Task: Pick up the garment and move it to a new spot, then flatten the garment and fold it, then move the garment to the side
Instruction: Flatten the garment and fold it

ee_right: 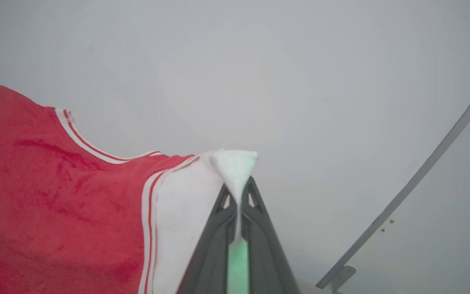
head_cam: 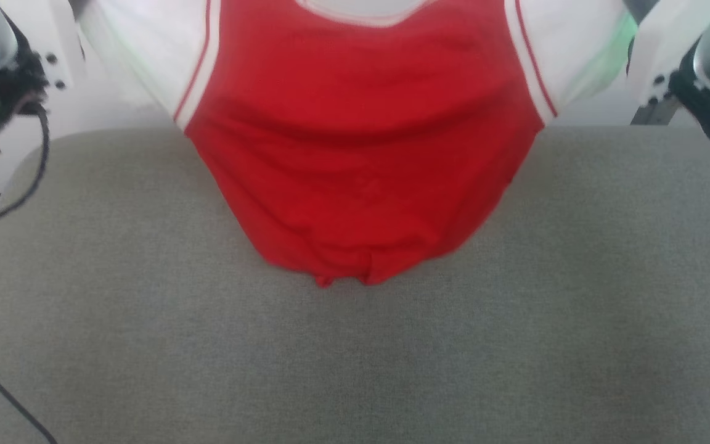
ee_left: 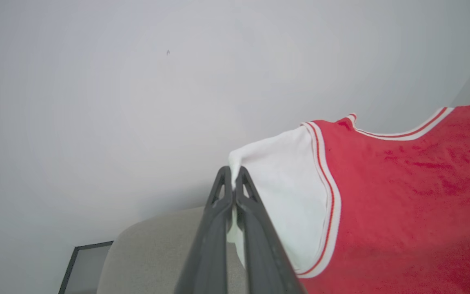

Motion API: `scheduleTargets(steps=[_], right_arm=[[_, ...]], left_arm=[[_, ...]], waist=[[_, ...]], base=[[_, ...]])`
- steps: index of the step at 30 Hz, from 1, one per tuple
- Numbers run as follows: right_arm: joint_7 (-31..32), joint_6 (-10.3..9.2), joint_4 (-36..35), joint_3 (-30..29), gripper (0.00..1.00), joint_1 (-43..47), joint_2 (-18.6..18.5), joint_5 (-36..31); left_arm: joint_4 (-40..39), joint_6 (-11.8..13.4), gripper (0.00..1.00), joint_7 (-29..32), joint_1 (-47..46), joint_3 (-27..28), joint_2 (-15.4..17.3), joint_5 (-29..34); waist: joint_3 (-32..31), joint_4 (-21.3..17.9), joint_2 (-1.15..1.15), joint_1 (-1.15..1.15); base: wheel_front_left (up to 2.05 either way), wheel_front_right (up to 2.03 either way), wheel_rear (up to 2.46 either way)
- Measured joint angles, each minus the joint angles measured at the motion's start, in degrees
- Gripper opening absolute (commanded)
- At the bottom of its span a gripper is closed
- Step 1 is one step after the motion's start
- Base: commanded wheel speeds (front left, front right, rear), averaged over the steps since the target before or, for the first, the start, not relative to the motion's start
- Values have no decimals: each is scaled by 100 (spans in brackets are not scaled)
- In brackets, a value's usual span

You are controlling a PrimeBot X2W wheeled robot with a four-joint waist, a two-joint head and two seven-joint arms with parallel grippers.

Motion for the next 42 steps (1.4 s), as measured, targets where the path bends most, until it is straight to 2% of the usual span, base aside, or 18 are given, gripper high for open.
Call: scheduleTargets(steps=[7, 14, 22, 26, 31, 34, 36, 38, 42], right_arm=[[-712, 0, 452, 301, 0, -764, 151, -74], [-1094, 0, 991, 556, 0, -1363, 219, -99], [-1933, 0, 1625, 744, 0, -2237, 174, -449], [-2568, 0, 1963, 768, 0, -2772, 165, -832], [-3370, 1, 2327, 593, 0, -3323, 130, -1482], [-3475, 0, 2185, 221, 0, -3563, 81, -2106], [-3487, 0, 1567, -111, 0, -3571, 9, -2583], [-3497, 0, 1017, -357, 0, -3461, -33, -3061], [-3499, 2, 751, -443, 0, -2827, -12, -3378]], left_arm=[[130, 1, 0, -300, -533, 25, 24, 109], [240, 59, 0, -617, -903, 79, 10, 179], [293, 164, 0, -1224, -1513, 98, -111, 420], [353, 282, 0, -1718, -1964, 147, -211, 517], [396, 357, 0, -2643, -2529, 215, -285, 787], [393, 403, 0, -3362, -2825, 397, -371, 782], [393, 374, 0, -3678, -2950, 475, -422, 775], [403, 291, 0, -3830, -2961, 517, -480, 756], [431, 201, 0, -3920, -2760, 547, -567, 777]], waist=[[-231, 51, 0, 0], [-9, 62, 0, 0], [715, 72, 0, 0], [1191, 83, 0, 0], [1771, 113, 0, 0], [2078, 143, 0, 0], [2264, 177, 0, 0], [2424, 232, 0, 0], [2554, 364, 0, 0]], base=[[0, 0, 0], [0, 0, 0], [0, 0, 0], [0, 0, 0], [0, 0, 0], [0, 0, 0], [0, 0, 0], [0, 0, 0], [0, 0, 0]])
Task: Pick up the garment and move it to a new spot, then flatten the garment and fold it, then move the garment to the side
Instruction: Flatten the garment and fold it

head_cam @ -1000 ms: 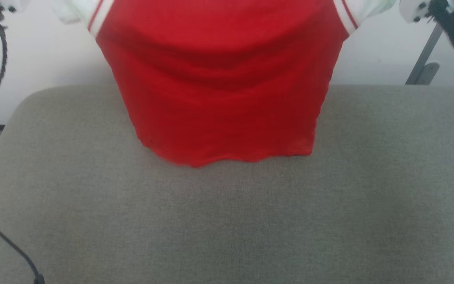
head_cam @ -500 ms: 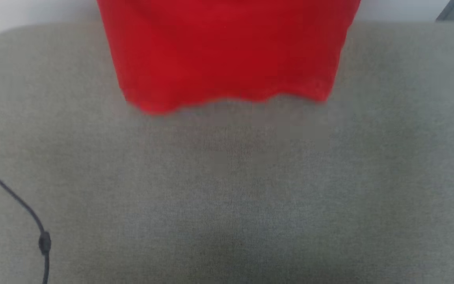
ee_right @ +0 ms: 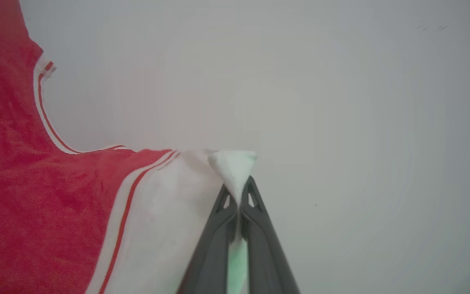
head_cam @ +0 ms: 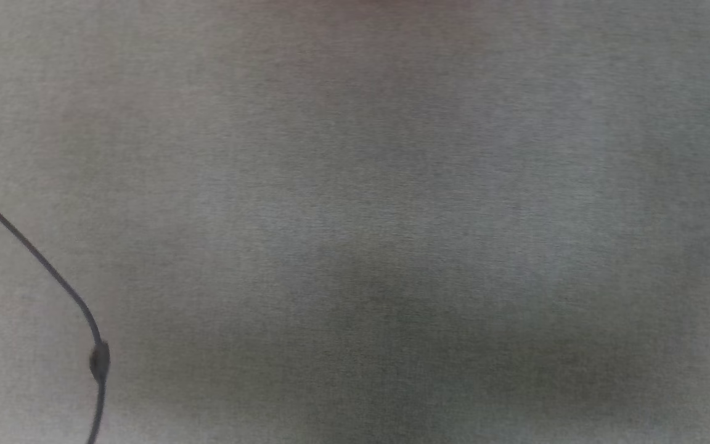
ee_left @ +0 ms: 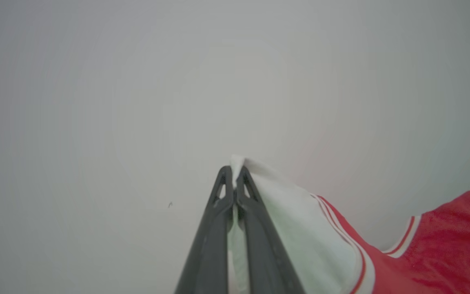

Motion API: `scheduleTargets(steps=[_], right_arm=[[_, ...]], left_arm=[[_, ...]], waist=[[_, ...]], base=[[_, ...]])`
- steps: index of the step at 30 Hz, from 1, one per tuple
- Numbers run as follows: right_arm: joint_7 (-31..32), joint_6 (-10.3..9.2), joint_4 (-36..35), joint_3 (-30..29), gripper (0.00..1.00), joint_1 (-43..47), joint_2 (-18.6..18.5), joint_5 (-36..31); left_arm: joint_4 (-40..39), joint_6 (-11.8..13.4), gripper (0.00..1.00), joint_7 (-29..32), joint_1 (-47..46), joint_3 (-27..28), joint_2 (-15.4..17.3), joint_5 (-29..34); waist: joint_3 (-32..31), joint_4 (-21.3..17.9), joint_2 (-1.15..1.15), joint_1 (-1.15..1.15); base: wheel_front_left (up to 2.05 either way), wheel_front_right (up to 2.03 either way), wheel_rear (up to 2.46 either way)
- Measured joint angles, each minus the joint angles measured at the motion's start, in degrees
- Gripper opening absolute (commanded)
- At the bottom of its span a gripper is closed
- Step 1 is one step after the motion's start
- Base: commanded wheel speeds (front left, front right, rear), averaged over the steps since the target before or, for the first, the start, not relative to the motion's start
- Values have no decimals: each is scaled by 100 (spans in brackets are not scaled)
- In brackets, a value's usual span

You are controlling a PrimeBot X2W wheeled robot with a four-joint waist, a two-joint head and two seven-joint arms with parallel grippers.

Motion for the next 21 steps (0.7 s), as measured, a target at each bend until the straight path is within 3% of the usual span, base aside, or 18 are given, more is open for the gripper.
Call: scheduleTargets(steps=[5, 10, 13, 17, 21], right_arm=[[4, 1, 35, 179, 0, 770, -73, 57], [4, 0, 277, 703, 0, 1646, -216, 594], [4, 0, 363, 1037, 0, 2170, -270, 1076], [109, -1, 250, 1701, 0, 2876, -472, 1919], [343, 0, -390, 2356, 0, 3494, -860, 2869]], left_arm=[[118, -157, 0, -21, 740, -40, -91, -22], [245, -236, 0, 9, 1585, -374, -174, -115], [156, -250, 0, 330, 2201, -668, -144, -420], [-291, -258, 0, 737, 3016, -1165, 133, -730], [-769, -258, 0, 1090, 3925, -1562, 542, -1007]], waist=[[-68, 139, 0, 0], [-340, 181, -1, 0], [-555, 187, 0, 0], [-862, 183, 0, 0], [-1156, 153, 0, 0]], base=[[0, 0, 0], [0, 0, 0], [0, 0, 0], [0, 0, 0], [0, 0, 0]])
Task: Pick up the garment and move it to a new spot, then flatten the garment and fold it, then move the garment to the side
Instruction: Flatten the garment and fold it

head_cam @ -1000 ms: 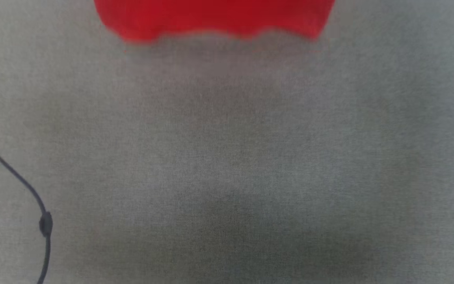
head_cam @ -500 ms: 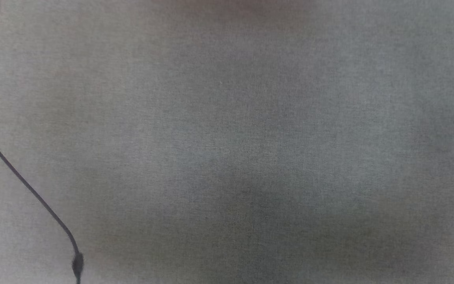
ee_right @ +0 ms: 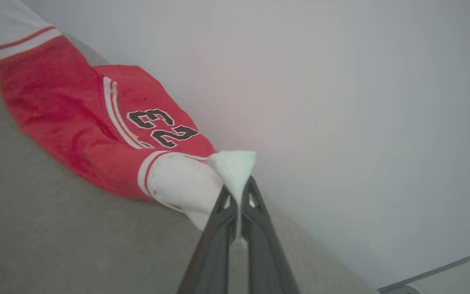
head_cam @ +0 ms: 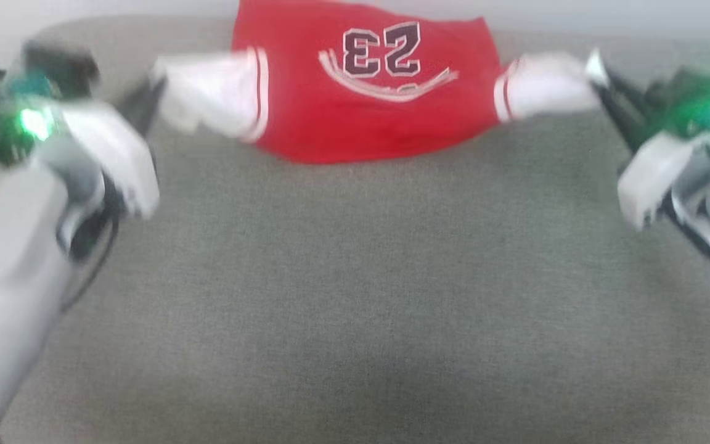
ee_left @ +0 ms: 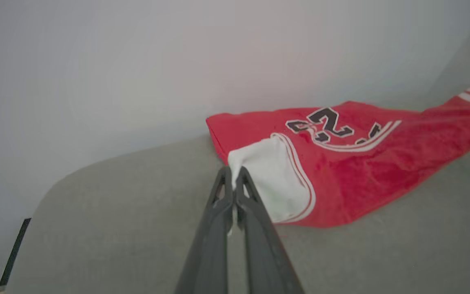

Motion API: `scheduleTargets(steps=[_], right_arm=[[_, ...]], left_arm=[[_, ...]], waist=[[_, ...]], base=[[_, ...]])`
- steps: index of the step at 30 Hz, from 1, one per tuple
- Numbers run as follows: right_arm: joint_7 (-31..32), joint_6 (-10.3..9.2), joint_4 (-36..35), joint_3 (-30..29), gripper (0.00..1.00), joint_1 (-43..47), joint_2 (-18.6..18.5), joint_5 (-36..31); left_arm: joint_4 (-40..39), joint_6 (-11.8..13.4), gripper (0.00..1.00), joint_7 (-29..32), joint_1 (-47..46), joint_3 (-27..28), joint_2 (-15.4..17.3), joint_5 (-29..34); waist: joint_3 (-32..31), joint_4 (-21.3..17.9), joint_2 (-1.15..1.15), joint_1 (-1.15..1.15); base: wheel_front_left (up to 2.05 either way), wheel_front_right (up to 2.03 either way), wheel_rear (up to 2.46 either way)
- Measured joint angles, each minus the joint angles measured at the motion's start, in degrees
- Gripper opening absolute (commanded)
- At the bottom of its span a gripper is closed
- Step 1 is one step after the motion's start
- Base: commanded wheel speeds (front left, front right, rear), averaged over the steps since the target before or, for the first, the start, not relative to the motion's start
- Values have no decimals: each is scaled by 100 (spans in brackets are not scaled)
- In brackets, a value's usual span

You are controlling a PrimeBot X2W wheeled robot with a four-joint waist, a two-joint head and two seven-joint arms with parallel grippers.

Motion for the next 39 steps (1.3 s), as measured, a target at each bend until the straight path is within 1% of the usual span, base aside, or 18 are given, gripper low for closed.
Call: scheduleTargets(steps=[2, 6, 8, 9, 13, 16, 20, 23, 26, 30, 33, 37, 38, 39], right_arm=[[174, 0, -368, 307, 0, 312, -304, 390], [474, 0, -1141, 888, 0, 883, -886, 1055], [642, -1, -1497, 1145, 0, 1135, -1161, 1366], [736, -1, -1667, 1269, 0, 1267, -1302, 1513], [993, -1, -2324, 1758, 0, 1616, -1829, 1914], [1122, -1, -2748, 2065, 0, 1802, -2205, 2124], [1304, -1, -3174, 2490, 0, 1996, -2610, 2335], [1458, -1, -3392, 2762, 0, 2123, -2854, 2610], [1577, -1, -3573, 2930, 0, 2236, -3029, 2933], [1723, -1, -3710, 3058, 0, 2446, -3178, 3379], [1724, -1, -3573, 3042, 0, 2525, -3158, 3655], [1823, -1, -3252, 2970, 0, 2579, -2988, 3789], [1844, -1, -3153, 2925, 40, 2590, -2937, 3819], [1885, -1, -3077, 2863, 64, 2591, -2905, 3850]], left_arm=[[-270, 0, 0, 163, 436, -210, 209, -92], [-666, 9, 0, 378, 1237, -312, 620, -301], [-925, 57, 0, 469, 1641, -349, 786, -433], [-1081, 122, 0, 532, 1856, -376, 880, -456], [-1725, 456, 0, 625, 2635, -466, 1339, -508], [-2254, 772, 0, 660, 3166, -490, 1641, -566], [-2802, 1292, 0, 712, 3804, -495, 2031, -598], [-3105, 1673, 0, 725, 4227, -474, 2224, -751], [-3357, 1981, 0, 721, 4604, -417, 2361, -915], [-3666, 2298, 0, 617, 5058, -335, 2406, -1190], [-3899, 2432, 0, 481, 5338, -269, 2392, -1350], [-4020, 2436, 0, 465, 5436, -309, 2335, -1402], [-4027, 2430, 0, 465, 5441, -319, 2314, -1407], [-4032, 2429, 0, 465, 5441, -321, 2303, -1408]], waist=[[-132, -18, 0, 0], [-382, -64, 0, 0], [-488, -89, 0, 0], [-536, -105, 0, 0], [-690, -166, 0, 0], [-762, -204, 0, 0], [-801, -246, 0, 0], [-811, -258, 0, 0], [-811, -263, 0, 0], [-788, -260, 0, 0], [-748, -249, 0, 0], [-733, -227, 0, 0], [-733, -223, 0, 0], [-734, -218, 0, 0]], base=[[0, 0, 0], [0, 0, 0], [0, 0, 0], [0, 0, 0], [0, 0, 0], [0, 0, 0], [0, 0, 0], [0, 0, 0], [0, 0, 0], [0, 0, 0], [0, 0, 0], [0, 0, 0], [0, 0, 0], [0, 0, 0]])
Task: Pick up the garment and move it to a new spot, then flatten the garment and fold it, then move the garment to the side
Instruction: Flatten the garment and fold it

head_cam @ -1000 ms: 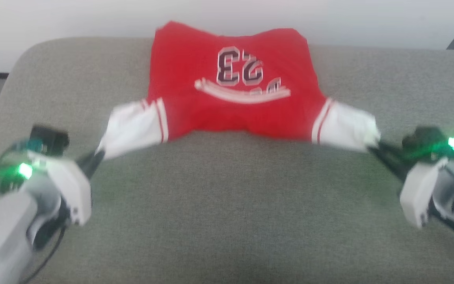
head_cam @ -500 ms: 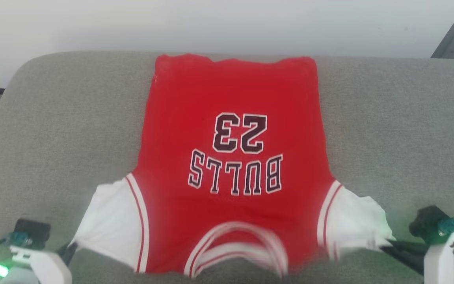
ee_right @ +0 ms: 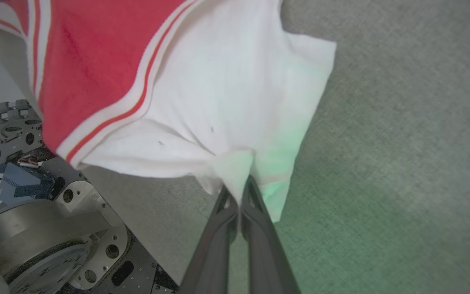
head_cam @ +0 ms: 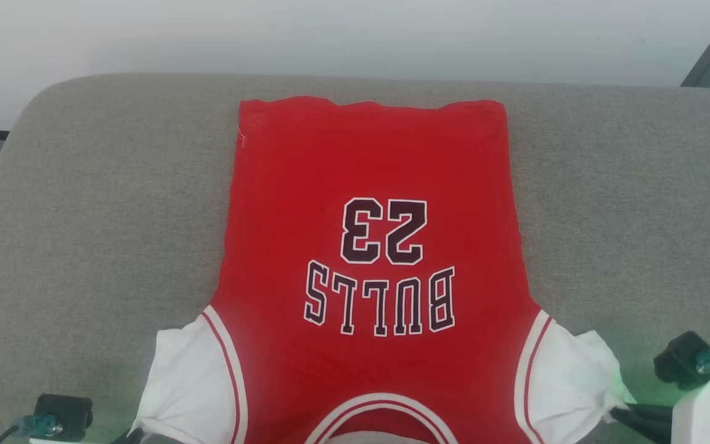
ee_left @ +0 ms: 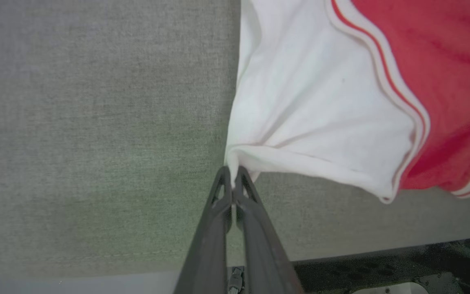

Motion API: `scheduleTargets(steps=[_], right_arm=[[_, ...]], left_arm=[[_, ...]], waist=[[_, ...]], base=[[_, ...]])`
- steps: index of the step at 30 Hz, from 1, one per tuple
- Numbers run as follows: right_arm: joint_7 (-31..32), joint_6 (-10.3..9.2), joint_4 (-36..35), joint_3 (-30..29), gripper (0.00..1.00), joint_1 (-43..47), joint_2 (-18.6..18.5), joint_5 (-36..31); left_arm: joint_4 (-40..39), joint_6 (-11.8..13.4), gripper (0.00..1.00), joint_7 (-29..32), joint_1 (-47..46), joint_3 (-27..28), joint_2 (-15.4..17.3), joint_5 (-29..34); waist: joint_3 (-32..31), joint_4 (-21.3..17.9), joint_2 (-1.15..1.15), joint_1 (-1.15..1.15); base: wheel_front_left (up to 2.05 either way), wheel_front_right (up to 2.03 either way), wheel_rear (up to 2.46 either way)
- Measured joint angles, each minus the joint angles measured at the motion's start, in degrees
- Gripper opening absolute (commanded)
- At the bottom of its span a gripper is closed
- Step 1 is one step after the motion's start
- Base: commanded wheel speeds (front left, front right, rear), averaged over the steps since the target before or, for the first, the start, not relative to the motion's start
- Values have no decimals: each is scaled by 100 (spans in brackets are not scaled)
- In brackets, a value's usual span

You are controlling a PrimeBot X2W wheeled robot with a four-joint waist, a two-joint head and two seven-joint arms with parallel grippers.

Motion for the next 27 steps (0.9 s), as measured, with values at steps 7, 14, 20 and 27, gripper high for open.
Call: scheduleTargets(steps=[7, 14, 20, 27], right_arm=[[389, 0, 5, -467, 100, -13, 0, 57], [502, 0, 145, -1626, 100, -397, 9, 48], [710, 0, 1144, -2666, 100, -1085, 1060, -809], [1067, 0, 2434, -3343, 100, -2052, 2369, -1781]], left_arm=[[4, -35, 0, -35, -22, -38, -94, 19], [5, -78, 0, -32, -187, -103, -214, 152], [30, -224, 0, 62, -573, -214, -427, 330], [158, -406, 0, 147, -1014, -344, -712, 576]], waist=[[0, 54, 0, 0], [102, 126, 0, 0], [269, 279, 0, 0], [554, 551, 0, 0]], base=[[0, 0, 0], [0, 0, 0], [0, 0, 0], [0, 0, 0]])
